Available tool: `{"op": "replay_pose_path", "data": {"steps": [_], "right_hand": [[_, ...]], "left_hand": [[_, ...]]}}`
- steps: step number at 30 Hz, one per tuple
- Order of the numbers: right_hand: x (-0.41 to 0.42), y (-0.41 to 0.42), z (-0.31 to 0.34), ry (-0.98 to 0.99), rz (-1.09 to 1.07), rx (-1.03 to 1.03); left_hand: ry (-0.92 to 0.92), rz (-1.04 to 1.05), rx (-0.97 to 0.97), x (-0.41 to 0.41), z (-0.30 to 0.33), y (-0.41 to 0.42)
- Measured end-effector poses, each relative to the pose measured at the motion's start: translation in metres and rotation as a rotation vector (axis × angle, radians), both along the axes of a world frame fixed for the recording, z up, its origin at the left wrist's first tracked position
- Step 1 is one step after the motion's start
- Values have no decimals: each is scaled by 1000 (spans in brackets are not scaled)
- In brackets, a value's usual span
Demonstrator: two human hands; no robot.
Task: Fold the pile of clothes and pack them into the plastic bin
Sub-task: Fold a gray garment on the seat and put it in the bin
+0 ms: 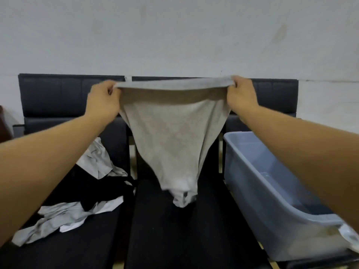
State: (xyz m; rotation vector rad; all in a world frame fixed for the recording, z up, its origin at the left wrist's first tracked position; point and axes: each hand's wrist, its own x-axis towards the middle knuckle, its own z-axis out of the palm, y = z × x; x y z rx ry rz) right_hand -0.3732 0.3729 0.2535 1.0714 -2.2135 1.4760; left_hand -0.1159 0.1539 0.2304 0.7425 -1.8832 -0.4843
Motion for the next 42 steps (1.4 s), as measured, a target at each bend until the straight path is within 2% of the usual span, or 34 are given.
{"op": "replay_pose_path", "data": {"steps": [4,9,11,14,17,19,22,24,27,31,35,38,42], "right_hand": [[1,14,27,89,1,-4],[2,38,21,148,13,80],[4,48,16,152,36,237],[8,64,1,133,151,655],[17,83,-35,-15,348,1084],[23,92,-61,-117,434,1286],[33,97,-95,-184,483,1489],[40,96,-115,-246,499,1562],[37,88,-140,-231,496,1563],[26,69,-162,-183,484,1385],[-1,41,-198,-170,427,1218],[-26,15,-234,-163,354,1137],[-59,-24,-287,-172,273,1129]], "left_hand": [[12,-25,-45,11,32,9],[-28,-39,-67,28,34,21],[-112,-61,-60,35,32,25],[-493,-167,-15,50,18,28],[-851,-359,177,66,-18,29],[-1029,-489,405,76,-46,34],[-1190,-620,804,84,-88,43],[-1288,-646,862,85,-107,46],[-1320,-626,868,80,-124,47],[-1225,-568,795,67,-148,31],[-1068,-388,586,42,-184,-4],[-947,-249,532,18,-224,-32],[-889,-115,505,-13,-284,-66]]}}
